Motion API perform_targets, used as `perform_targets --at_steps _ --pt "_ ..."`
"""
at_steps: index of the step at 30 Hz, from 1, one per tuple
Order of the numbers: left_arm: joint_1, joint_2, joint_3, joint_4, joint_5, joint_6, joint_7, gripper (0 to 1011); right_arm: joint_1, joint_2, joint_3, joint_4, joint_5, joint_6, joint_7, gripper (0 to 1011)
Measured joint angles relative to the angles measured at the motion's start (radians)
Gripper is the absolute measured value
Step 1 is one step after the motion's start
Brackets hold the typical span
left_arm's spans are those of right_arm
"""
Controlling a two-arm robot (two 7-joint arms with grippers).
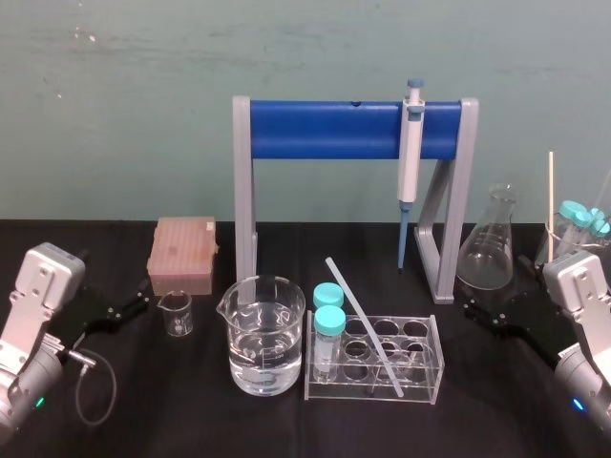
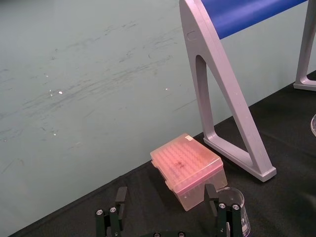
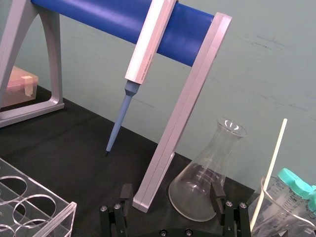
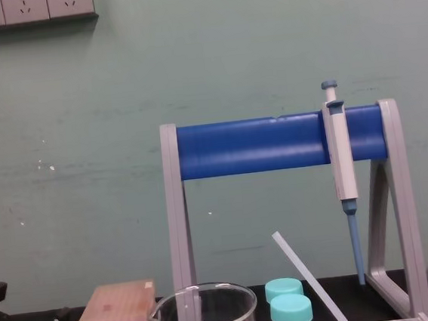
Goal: Pick up the stirring rod with one hand, then place it down.
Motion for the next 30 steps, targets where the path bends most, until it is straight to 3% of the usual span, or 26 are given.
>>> perform_targets --at_steps 30 --pt "0.0 0.0 0.0 0.0 0.0 0.0 0.0 1000 0.0 0.0 0.0 0.0 0.0 0.0 0.0 1003"
